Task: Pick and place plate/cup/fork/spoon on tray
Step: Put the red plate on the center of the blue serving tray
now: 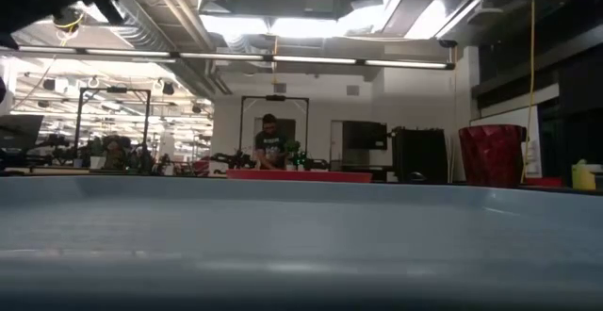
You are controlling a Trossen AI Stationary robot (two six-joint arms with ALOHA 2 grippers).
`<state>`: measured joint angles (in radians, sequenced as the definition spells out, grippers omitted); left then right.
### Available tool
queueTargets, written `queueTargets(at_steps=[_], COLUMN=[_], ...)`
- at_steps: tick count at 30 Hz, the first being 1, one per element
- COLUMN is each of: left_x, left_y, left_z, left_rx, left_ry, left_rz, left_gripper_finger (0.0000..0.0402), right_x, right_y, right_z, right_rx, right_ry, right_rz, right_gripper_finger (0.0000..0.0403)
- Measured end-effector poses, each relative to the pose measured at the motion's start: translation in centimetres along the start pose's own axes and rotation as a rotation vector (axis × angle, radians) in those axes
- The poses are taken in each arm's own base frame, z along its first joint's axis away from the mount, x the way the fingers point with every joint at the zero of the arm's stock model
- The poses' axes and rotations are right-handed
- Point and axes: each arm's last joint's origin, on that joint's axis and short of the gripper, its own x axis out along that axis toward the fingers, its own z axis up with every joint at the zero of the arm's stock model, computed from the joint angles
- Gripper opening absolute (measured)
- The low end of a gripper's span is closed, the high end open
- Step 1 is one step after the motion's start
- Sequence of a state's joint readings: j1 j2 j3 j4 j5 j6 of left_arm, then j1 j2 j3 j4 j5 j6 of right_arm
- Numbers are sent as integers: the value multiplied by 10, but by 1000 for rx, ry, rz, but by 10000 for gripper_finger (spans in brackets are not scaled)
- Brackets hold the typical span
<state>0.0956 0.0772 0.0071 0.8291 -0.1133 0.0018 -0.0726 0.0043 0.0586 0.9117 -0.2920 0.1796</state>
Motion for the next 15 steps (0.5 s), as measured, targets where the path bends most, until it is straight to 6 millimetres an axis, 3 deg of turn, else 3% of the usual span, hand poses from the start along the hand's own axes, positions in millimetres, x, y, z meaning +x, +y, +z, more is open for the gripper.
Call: queueTargets(at_steps=[3, 5, 11, 15], left_x=[2, 4, 19, 31], left_y=[1, 0, -1, 0], left_z=[10, 11, 10, 1], left_rx=[54, 100, 122, 151], left_ry=[-72, -60, 62, 216], left_rz=[30, 31, 53, 98], left_gripper_finger=[82, 82, 82, 82], right_x=[16, 30, 72, 98], right_y=[1, -3, -32, -45], right_z=[33, 49, 69, 61], right_rx=[-243, -350, -429, -391], right_ry=[-83, -2, 527, 863], right_rz=[17, -77, -711, -864], right_gripper_finger=[88, 88, 88, 88])
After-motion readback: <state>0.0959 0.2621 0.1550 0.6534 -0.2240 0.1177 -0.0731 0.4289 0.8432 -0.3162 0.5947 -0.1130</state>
